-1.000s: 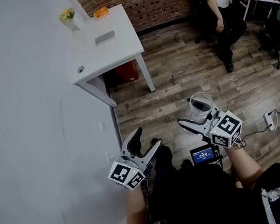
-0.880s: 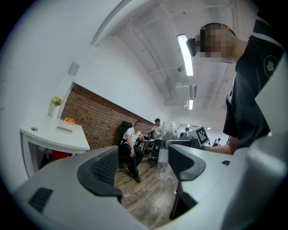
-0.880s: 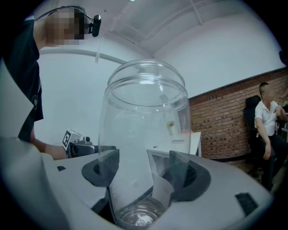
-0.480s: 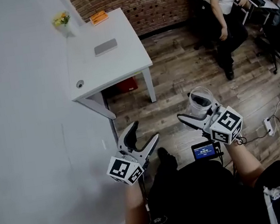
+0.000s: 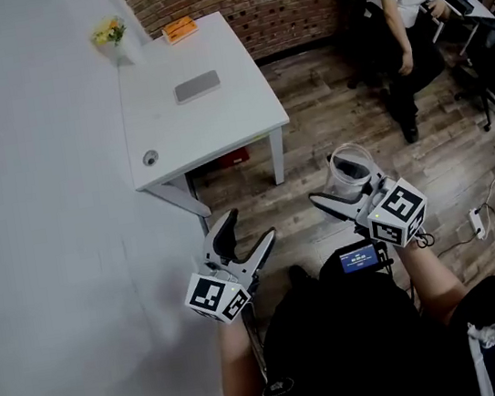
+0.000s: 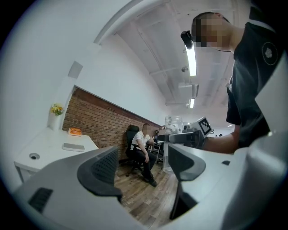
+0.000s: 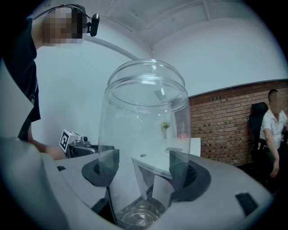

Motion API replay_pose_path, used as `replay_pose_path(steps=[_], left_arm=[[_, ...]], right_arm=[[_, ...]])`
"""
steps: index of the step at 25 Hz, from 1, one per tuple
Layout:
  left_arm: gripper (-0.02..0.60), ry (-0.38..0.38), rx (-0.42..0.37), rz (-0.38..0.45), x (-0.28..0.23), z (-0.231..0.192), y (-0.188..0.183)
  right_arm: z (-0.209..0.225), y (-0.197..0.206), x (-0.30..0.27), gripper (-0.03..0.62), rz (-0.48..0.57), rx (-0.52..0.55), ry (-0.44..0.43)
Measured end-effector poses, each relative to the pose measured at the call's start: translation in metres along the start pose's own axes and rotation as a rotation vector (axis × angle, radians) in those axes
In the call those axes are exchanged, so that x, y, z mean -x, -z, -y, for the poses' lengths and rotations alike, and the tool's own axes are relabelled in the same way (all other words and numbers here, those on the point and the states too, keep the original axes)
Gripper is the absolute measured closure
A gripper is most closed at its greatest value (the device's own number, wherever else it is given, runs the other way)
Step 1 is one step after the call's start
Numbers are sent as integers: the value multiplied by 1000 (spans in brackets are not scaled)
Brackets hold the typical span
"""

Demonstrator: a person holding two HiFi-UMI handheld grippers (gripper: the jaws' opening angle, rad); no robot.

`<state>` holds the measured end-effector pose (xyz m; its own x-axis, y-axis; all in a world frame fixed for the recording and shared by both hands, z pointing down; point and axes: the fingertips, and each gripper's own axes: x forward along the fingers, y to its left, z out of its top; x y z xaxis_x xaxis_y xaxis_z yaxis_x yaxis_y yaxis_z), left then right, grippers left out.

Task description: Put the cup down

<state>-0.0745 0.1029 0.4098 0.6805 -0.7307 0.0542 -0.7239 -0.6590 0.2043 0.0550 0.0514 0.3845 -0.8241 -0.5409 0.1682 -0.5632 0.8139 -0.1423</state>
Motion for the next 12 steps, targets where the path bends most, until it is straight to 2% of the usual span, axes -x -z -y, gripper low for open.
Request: replay_pose_path(steps=[12], left_arm=[[229,-7,56,-14,-25,-58,8]], right_arm=[[36,2,-57,238,-1,-31,-5]])
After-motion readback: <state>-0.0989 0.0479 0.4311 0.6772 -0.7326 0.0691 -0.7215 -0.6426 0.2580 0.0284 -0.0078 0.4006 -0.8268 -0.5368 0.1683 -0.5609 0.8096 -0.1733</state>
